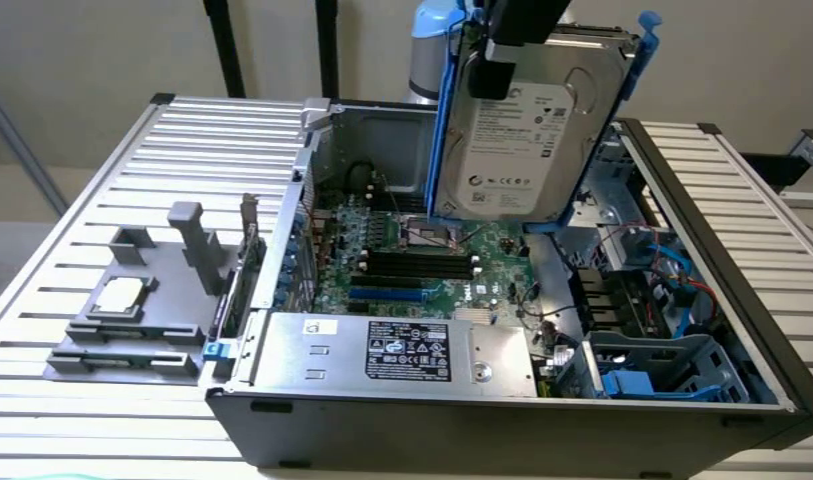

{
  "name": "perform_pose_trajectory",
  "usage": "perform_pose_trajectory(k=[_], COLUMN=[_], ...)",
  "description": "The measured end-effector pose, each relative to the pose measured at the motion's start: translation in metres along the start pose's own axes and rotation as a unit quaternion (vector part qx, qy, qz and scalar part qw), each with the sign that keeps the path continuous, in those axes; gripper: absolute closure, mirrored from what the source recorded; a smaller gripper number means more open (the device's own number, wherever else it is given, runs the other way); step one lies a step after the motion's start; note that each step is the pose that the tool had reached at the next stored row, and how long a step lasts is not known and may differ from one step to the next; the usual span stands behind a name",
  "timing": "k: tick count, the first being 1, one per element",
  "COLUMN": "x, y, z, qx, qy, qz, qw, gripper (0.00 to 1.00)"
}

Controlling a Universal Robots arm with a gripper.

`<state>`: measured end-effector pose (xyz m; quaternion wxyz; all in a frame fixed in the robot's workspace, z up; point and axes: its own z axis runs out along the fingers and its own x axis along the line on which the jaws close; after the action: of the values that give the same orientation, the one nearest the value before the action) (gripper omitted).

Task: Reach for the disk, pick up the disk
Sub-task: 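Pick up the disk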

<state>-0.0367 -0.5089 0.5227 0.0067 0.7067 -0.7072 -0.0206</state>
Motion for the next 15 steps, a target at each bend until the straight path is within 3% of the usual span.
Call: perform_pose_trajectory(k=[15], x=[0.028], y=[-0.0631], z=[-0.003], qx=[0.0], qy=[0.0], qz=[0.0], qw=[1.0], gripper=[0.67])
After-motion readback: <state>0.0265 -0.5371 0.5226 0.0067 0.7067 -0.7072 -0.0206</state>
